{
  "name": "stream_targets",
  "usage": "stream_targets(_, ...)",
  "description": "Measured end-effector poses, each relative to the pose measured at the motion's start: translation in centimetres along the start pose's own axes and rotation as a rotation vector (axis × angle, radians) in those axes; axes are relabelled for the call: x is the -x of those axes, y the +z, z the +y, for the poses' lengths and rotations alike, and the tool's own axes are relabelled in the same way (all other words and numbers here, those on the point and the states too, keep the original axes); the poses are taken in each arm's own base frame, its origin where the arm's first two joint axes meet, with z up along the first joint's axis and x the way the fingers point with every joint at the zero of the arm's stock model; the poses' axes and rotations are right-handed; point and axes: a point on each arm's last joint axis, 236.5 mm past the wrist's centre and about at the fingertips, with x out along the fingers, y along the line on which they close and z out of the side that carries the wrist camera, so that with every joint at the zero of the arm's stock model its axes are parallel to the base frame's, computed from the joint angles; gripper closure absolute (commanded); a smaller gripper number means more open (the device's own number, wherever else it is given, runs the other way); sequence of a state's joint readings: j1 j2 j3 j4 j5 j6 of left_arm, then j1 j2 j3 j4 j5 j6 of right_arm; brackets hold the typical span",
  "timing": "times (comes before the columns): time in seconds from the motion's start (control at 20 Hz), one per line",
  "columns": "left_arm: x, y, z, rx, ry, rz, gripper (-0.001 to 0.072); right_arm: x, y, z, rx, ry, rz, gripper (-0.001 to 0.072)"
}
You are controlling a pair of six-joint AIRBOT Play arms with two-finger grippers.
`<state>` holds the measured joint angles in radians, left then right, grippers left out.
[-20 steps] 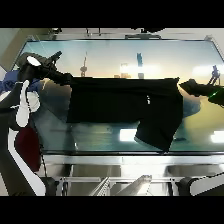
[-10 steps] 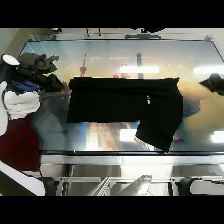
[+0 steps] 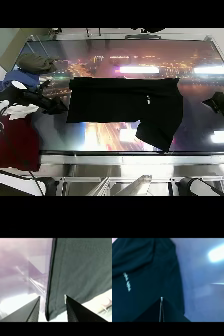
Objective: Fold the shirts.
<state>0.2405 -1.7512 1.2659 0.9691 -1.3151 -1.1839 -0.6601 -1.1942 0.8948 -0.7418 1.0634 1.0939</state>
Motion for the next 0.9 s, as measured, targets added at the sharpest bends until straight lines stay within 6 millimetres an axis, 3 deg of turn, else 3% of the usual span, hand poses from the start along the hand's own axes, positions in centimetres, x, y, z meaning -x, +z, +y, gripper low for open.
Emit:
stream_targets(0.2, -2.1, -0.3, -1.8, -0.048, -0.024, 0.068, 0.0373, 0.3, -2.4, 0.9, -0.025, 0.043, 0.073, 0.0689)
stream_targets(0.25, -2.4, -0.4, -2.3, -0.060, -0.024, 0.080, 0.0437, 0.3, -3.0, 0.9, -0.036, 0.046, 0.090, 0.0685)
stream_targets(0.3, -2.6, -0.4, -2.4, -0.072, -0.017, 0.087, 0.0612, 0.4, -3.7, 0.8, -0.056, 0.048, 0.110, 0.0615)
stream_targets(0.35, -2.9, -0.5, -2.3, -0.084, -0.003, 0.096, 0.0682, 0.3, -4.6, 0.5, -0.080, 0.046, 0.131, 0.0423)
stream_targets(0.4, -2.9, -0.5, -2.3, -0.091, 0.002, 0.100, 0.0683, 0.1, -5.6, 0.0, -0.110, 0.038, 0.155, 0.0386)
stream_targets(0.7, -2.4, -0.7, -2.5, -0.085, -0.017, 0.107, 0.0684, -1.5, -13.1, -2.9, -0.254, -0.019, 0.310, 0.0385)
stream_targets(0.9, -2.4, -0.7, -2.5, -0.085, -0.020, 0.110, 0.0684, -3.2, -17.0, -4.0, -0.307, -0.046, 0.388, 0.0385)
